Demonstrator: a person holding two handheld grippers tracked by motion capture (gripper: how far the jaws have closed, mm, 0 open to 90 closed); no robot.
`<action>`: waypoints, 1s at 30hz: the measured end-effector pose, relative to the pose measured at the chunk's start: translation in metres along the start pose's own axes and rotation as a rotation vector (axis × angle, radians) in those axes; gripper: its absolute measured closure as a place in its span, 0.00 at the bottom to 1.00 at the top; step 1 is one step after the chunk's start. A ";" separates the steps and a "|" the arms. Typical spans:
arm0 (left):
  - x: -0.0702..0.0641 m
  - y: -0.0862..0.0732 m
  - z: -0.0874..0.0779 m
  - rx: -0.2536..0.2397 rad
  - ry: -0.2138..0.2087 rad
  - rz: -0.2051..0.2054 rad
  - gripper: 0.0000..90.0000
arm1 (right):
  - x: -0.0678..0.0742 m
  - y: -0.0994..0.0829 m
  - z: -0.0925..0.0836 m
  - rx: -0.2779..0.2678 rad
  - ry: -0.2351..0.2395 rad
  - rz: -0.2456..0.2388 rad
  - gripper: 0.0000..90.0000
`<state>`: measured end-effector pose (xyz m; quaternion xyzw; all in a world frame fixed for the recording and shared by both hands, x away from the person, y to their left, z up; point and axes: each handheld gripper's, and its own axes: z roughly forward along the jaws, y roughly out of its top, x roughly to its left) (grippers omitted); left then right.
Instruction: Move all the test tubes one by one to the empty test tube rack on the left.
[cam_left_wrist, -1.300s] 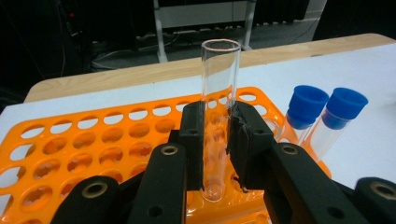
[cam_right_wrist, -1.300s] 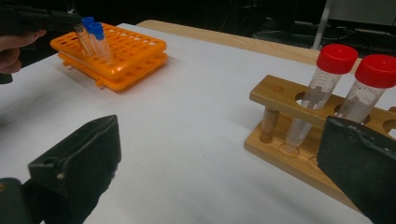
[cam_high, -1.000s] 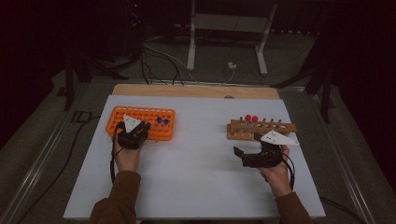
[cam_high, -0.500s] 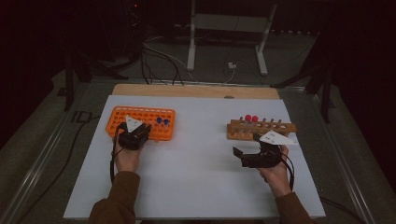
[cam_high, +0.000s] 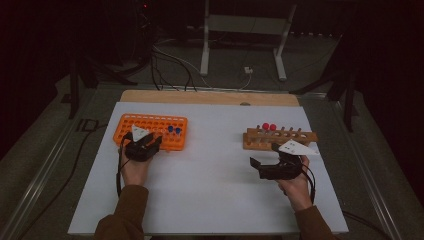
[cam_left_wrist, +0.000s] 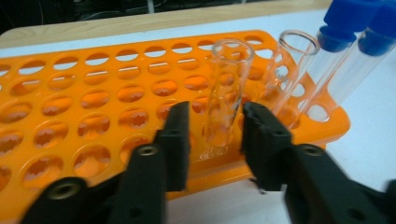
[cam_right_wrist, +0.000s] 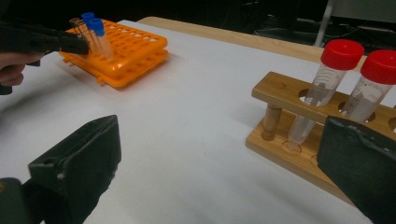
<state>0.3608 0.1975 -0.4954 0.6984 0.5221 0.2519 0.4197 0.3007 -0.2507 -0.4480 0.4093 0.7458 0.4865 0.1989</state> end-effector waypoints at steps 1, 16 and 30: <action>0.001 0.000 -0.002 -0.010 -0.004 -0.010 0.63 | 0.000 0.000 0.000 0.000 0.000 0.001 0.00; -0.018 -0.006 -0.046 -0.083 -0.120 -0.035 0.16 | -0.010 0.010 -0.005 0.000 -0.036 -0.019 0.01; -0.022 -0.010 -0.068 -0.137 -0.129 -0.041 0.00 | -0.047 0.024 0.006 0.025 -0.141 0.016 0.10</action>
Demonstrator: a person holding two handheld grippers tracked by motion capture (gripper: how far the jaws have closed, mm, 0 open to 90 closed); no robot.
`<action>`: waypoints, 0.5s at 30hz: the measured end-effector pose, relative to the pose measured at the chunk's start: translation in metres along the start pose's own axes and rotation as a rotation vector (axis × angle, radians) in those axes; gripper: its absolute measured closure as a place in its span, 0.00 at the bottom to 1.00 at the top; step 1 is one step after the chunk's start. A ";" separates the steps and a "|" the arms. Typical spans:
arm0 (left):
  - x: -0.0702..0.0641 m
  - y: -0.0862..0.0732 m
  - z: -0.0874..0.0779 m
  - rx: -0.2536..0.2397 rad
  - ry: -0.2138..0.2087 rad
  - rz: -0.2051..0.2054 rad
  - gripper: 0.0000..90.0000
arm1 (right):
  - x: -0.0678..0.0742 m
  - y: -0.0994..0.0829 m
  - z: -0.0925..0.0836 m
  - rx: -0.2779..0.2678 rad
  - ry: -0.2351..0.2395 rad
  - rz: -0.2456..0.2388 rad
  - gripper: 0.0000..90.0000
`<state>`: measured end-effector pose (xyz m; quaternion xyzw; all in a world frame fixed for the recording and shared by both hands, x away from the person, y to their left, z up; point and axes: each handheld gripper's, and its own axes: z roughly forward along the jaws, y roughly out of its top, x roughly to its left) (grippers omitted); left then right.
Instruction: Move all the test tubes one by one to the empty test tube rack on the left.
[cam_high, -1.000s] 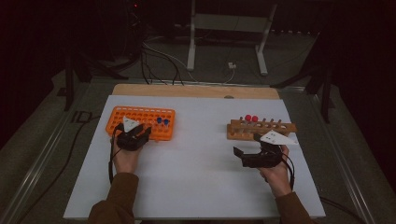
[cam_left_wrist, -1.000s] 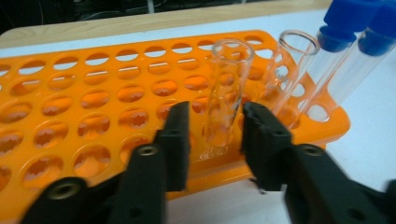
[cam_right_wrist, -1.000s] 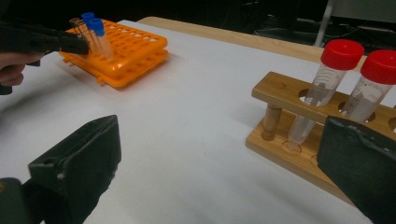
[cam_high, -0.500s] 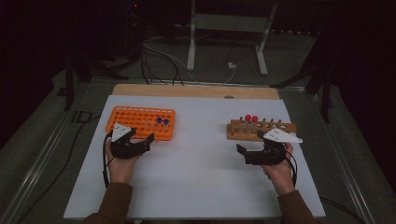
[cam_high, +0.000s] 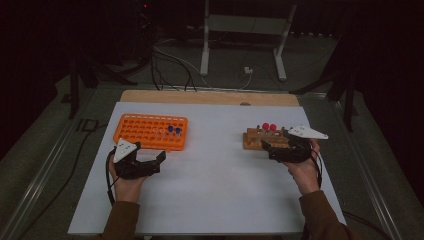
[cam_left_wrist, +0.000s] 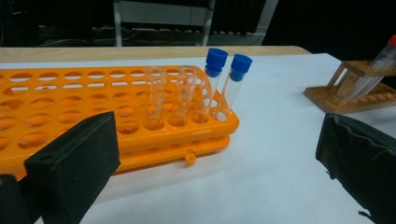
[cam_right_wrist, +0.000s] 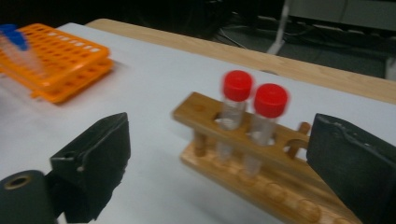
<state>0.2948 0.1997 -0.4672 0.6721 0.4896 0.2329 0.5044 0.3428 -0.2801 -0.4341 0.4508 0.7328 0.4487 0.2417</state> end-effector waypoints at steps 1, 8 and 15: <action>0.000 0.000 0.000 -0.003 0.001 -0.003 0.00 | -0.004 0.000 0.002 0.001 -0.007 0.011 0.14; 0.000 -0.002 0.001 0.005 0.000 -0.008 0.00 | -0.020 -0.004 0.014 0.017 -0.050 0.027 0.50; -0.002 -0.002 0.003 0.011 -0.002 0.002 0.00 | -0.021 -0.007 0.029 0.029 -0.072 0.007 0.70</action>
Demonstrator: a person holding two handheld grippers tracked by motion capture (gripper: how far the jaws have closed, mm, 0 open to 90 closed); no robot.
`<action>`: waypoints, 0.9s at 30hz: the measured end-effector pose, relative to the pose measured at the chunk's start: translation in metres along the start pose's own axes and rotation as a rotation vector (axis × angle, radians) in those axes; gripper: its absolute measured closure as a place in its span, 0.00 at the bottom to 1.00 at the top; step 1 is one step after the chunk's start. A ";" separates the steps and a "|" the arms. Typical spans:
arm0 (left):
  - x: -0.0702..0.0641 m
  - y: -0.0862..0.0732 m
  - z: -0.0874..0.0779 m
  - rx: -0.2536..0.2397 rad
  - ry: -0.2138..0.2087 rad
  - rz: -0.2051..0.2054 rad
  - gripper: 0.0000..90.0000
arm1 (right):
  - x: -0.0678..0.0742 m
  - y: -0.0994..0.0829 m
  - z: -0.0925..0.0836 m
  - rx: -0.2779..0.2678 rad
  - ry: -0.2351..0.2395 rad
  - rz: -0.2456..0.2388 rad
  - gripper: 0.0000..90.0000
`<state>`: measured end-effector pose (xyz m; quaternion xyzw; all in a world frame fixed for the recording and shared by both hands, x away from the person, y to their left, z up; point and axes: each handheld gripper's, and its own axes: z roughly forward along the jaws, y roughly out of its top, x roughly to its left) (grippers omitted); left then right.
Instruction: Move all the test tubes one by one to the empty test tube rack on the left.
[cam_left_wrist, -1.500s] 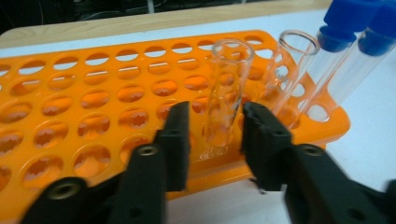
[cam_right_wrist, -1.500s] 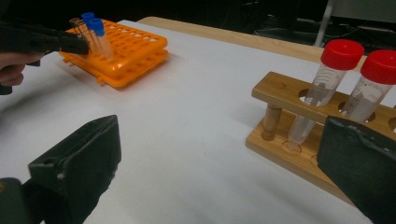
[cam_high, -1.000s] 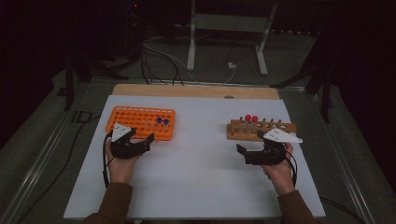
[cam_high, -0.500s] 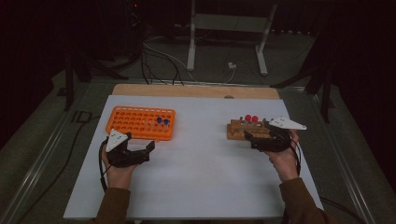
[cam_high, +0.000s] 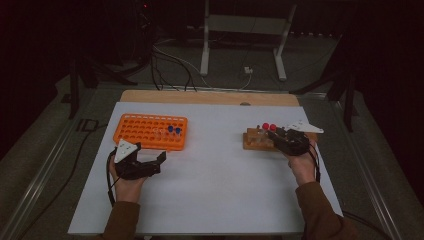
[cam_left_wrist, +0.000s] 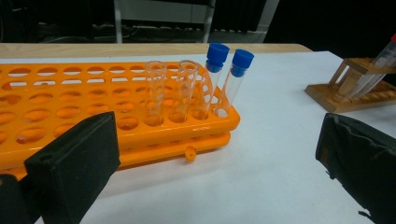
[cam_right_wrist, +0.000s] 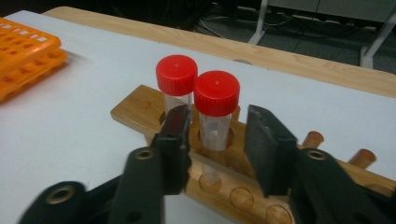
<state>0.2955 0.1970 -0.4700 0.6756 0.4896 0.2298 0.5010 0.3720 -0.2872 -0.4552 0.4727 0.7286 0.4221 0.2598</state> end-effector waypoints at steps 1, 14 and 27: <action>0.000 0.000 0.000 0.000 0.000 0.000 0.00 | 0.000 0.000 0.002 0.001 -0.003 0.003 0.72; -0.001 -0.001 0.001 0.008 -0.001 0.008 0.00 | -0.003 -0.001 0.015 -0.006 -0.008 0.022 0.83; -0.002 -0.001 0.001 0.008 0.002 0.011 0.00 | 0.001 0.011 -0.007 -0.085 -0.020 -0.003 0.83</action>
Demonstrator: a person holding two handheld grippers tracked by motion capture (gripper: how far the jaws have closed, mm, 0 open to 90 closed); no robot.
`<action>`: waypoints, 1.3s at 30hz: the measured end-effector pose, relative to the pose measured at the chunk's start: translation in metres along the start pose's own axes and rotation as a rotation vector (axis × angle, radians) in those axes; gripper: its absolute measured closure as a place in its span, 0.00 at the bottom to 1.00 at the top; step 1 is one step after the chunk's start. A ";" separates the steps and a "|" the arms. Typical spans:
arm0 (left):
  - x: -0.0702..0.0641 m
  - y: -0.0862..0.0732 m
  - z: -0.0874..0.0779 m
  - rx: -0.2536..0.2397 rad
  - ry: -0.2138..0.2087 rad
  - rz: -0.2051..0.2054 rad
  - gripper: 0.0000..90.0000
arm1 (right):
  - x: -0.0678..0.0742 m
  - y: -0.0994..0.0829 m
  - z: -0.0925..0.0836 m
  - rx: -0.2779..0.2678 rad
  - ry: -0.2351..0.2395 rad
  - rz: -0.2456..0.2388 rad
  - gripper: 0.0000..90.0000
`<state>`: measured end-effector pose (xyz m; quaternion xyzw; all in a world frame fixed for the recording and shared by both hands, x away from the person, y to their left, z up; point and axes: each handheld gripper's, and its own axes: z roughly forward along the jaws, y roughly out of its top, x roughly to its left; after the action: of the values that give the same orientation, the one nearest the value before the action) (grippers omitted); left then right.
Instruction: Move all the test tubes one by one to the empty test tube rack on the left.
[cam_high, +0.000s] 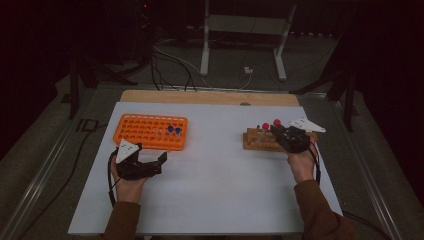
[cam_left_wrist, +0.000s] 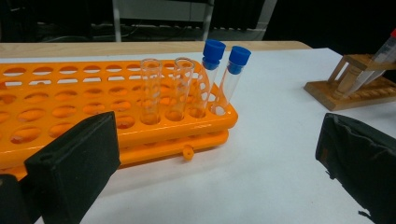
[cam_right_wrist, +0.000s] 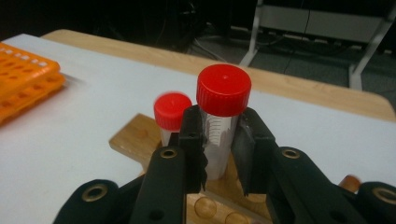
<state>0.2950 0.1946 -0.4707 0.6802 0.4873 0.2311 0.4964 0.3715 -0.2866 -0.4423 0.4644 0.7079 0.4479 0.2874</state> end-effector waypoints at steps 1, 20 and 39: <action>0.000 0.000 0.000 -0.001 0.000 -0.002 0.00 | 0.000 0.002 -0.002 -0.006 0.001 0.000 0.83; -0.020 0.006 0.006 -0.014 -0.034 0.042 0.00 | 0.010 0.025 -0.042 -0.073 0.046 -0.052 0.83; -0.113 0.026 0.054 -0.004 -0.205 0.206 0.02 | 0.082 0.011 -0.034 -0.034 0.286 -0.068 0.83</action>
<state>0.3019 0.0686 -0.4499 0.7456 0.3611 0.2113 0.5187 0.3148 -0.2224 -0.4165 0.3668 0.7494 0.5112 0.2063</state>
